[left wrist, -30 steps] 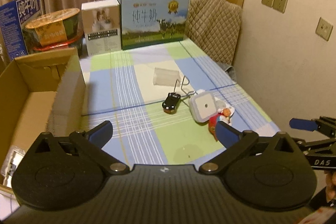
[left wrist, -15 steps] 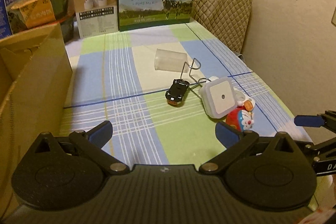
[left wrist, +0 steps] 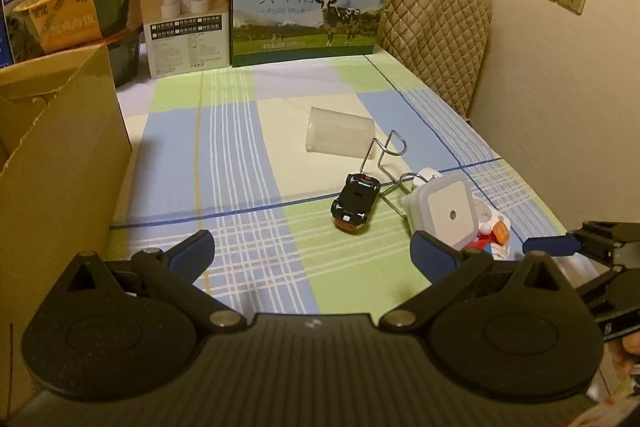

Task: Organize rigid objects
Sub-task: 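Grasp the red Doraemon figure with the right tool while the left tool approaches the black toy car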

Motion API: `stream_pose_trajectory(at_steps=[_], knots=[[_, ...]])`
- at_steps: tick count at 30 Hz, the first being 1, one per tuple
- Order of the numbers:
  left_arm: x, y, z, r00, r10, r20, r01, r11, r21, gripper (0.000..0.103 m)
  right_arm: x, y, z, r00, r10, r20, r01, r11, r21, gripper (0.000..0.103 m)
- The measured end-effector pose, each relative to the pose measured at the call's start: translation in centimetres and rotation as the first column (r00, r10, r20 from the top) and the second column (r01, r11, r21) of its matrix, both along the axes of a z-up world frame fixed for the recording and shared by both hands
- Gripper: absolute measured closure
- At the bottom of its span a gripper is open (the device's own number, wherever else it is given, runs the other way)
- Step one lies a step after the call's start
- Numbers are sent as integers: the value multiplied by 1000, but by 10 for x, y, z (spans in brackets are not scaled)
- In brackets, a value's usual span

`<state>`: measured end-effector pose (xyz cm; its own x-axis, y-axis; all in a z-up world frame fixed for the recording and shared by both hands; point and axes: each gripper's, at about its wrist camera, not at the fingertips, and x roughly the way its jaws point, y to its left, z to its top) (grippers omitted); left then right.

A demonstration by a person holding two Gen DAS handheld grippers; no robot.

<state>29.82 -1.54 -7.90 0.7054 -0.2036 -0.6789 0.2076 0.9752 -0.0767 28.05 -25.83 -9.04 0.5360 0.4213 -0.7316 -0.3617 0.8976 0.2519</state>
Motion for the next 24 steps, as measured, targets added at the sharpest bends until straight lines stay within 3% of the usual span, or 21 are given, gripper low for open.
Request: stream_pose_trajectory(at_steps=[3, 14, 20, 24], knots=[[2, -1, -2, 1000, -18, -3, 18, 1000, 17, 1, 7, -3, -1, 1000, -6, -13, 7, 999, 51, 13], [14, 4, -9, 1000, -17, -20, 18, 999, 41, 1, 21, 0, -12, 1000, 1, -31, 1, 998, 59, 15], [18, 6, -12, 999, -16, -28, 17, 999, 42, 1, 22, 3, -12, 999, 6, -32, -4, 999, 52, 34], [16, 1, -15, 999, -41, -23, 43, 996, 79, 1, 22, 3, -13, 1000, 5, -31, -4, 999, 46, 35]])
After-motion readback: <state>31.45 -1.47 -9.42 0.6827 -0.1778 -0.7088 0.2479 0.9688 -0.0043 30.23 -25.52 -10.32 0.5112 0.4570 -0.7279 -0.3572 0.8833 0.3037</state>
